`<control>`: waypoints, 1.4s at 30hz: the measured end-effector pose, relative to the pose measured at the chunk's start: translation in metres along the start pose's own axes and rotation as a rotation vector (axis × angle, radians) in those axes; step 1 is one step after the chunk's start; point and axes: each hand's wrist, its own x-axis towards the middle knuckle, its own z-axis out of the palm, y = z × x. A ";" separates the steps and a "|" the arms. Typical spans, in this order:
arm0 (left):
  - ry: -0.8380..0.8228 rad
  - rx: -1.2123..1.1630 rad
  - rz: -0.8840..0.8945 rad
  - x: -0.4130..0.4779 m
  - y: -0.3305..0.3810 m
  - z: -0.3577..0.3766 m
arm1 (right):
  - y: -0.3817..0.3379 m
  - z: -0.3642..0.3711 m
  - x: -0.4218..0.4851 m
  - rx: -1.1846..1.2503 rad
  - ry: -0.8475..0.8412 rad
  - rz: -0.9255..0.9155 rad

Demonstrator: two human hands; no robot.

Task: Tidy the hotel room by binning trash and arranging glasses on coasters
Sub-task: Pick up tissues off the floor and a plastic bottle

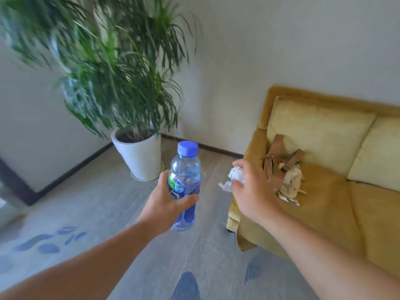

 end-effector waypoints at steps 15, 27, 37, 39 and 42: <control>0.347 -0.001 0.130 -0.030 0.057 -0.211 | -0.212 0.042 0.039 0.140 -0.049 -0.338; 0.586 -0.009 0.078 -0.061 0.007 -0.366 | -0.352 0.168 0.058 0.229 -0.185 -0.544; 0.963 0.029 -0.038 -0.112 -0.029 -0.440 | -0.446 0.266 0.068 0.432 -0.459 -0.813; 1.043 0.044 -0.074 -0.127 -0.032 -0.450 | -0.465 0.284 0.064 0.465 -0.522 -0.864; 1.138 0.048 -0.115 -0.155 -0.035 -0.457 | -0.497 0.310 0.050 0.531 -0.627 -0.945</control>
